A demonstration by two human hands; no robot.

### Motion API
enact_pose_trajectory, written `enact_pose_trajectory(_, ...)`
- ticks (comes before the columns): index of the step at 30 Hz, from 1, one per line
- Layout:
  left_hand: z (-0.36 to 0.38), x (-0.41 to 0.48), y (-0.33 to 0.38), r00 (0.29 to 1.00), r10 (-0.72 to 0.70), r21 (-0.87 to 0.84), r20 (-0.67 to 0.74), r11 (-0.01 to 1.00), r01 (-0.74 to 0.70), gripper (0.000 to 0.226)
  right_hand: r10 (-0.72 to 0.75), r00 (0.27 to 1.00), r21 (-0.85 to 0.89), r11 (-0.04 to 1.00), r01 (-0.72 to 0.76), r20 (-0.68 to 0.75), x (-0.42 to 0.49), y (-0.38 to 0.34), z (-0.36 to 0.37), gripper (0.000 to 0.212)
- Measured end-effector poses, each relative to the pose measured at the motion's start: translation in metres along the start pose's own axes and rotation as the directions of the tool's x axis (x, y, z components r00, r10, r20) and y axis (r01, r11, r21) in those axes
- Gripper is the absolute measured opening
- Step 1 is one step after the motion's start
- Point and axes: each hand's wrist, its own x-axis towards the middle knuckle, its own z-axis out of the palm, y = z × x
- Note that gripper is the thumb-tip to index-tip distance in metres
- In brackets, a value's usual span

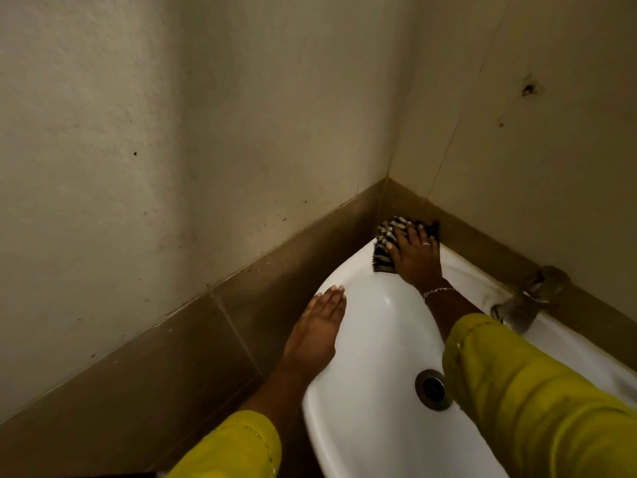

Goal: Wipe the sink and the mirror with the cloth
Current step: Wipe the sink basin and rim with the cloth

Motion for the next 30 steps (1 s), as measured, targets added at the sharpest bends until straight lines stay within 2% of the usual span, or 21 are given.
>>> enact_pose_trajectory(3, 0.000, 0.000, -0.001, 1.000, -0.010, 0.023, 0.004, 1.000, 0.010, 0.079, -0.046, 0.998, -0.021, 0.999, 0.046, 0.037, 0.007, -0.006, -0.004, 0.084)
enact_pose_trajectory(7, -0.004, -0.002, 0.000, 1.000, -0.023, 0.033, 0.011, 0.999, 0.023, 0.078, -0.021, 0.996, -0.013, 1.000, 0.023, 0.081, 0.008, -0.005, -0.007, 0.070)
enact_pose_trajectory(10, -0.004, -0.002, 0.001, 1.000, -0.026, 0.051, 0.008, 0.998, 0.025, 0.080, -0.029, 1.000, 0.004, 1.000, 0.029, -0.013, 0.001, -0.009, -0.003, 0.072)
enact_pose_trajectory(12, -0.004, -0.002, 0.000, 1.000, -0.024, 0.054, 0.001, 0.998, 0.024, 0.080, -0.069, 0.997, 0.042, 0.997, 0.070, -0.037, -0.008, -0.020, -0.001, 0.072)
enact_pose_trajectory(16, -0.009, 0.000, 0.002, 0.998, -0.056, 0.012, 0.019, 0.998, 0.055, 0.078, -0.227, 0.973, 0.024, 0.973, 0.228, -0.047, -0.038, -0.054, 0.014, 0.052)
enact_pose_trajectory(20, -0.006, -0.003, 0.002, 0.999, -0.037, -0.050, -0.006, 0.998, 0.037, 0.065, -0.273, 0.961, -0.014, 0.962, 0.273, -0.041, -0.045, -0.060, 0.023, 0.051)
enact_pose_trajectory(22, -0.006, -0.003, 0.001, 0.997, -0.063, -0.028, 0.041, 0.998, 0.064, 0.069, -0.241, 0.970, -0.004, 0.970, 0.241, -0.021, -0.039, -0.053, 0.019, 0.054)
enact_pose_trajectory(25, -0.010, -0.004, 0.003, 0.999, -0.041, -0.042, 0.018, 0.998, 0.042, 0.068, -0.114, 0.993, -0.005, 0.993, 0.115, 0.015, -0.030, -0.040, 0.010, 0.061)
enact_pose_trajectory(30, -0.005, -0.004, 0.001, 1.000, -0.003, -0.077, -0.020, 0.997, 0.001, 0.062, 0.093, 0.994, -0.059, 0.994, -0.096, -0.056, -0.032, -0.003, 0.004, 0.064)
